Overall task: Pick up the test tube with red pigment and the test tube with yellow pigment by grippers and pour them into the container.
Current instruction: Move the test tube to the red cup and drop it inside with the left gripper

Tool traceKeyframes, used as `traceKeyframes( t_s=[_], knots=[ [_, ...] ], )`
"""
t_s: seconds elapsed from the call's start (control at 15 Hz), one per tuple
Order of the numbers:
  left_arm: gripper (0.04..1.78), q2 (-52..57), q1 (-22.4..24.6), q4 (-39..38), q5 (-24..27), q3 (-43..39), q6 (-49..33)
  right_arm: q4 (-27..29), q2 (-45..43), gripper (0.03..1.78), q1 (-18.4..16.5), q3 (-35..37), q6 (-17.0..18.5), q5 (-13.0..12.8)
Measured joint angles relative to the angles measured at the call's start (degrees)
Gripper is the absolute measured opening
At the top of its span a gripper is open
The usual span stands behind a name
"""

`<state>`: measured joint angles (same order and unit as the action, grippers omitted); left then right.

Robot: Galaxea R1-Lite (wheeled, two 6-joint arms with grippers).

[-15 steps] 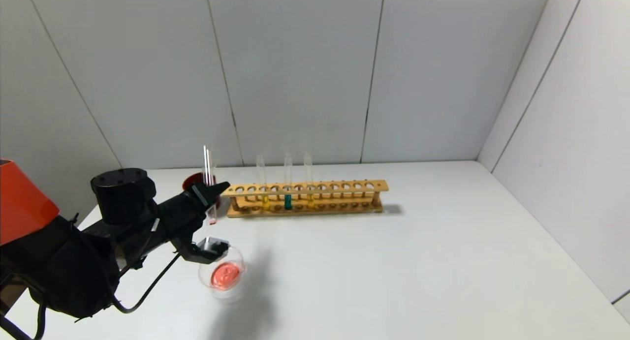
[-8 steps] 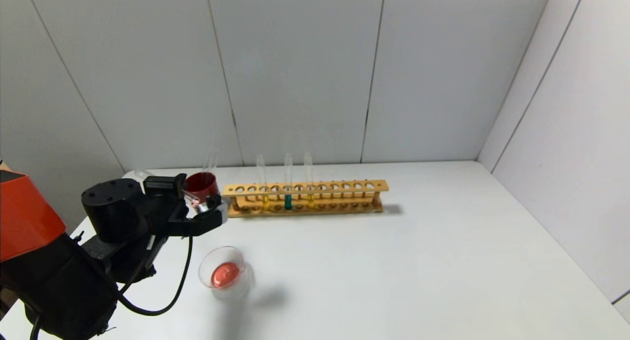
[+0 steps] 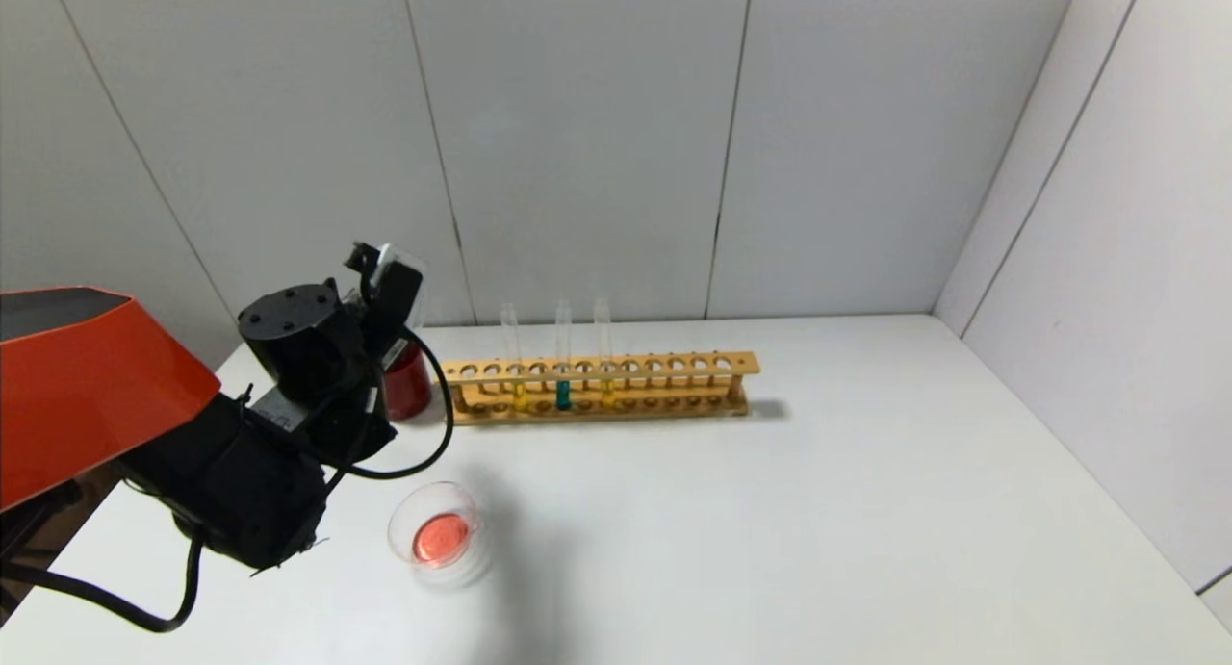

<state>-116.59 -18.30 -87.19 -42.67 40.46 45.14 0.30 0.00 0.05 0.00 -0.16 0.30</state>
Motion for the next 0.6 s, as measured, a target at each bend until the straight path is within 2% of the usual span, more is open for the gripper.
traceKeyframes(
  t_s=[0.2, 0.4, 0.6],
  knots=[
    [0.37, -3.19, 3.36, -0.05, -0.77, 7.83, -9.68, 0.02, 0.00, 1.75, 0.00, 0.00, 0.00, -0.01],
    [0.37, -4.05, 4.22, 0.48, 1.82, 8.62, -14.45, 0.02, 0.00, 1.75, 0.02, 0.00, 0.00, -0.04],
    [0.37, -1.18, 4.80, 8.00, 4.89, 7.35, -21.99, 0.02, 0.00, 1.75, 0.00, 0.00, 0.00, -0.01]
  ],
)
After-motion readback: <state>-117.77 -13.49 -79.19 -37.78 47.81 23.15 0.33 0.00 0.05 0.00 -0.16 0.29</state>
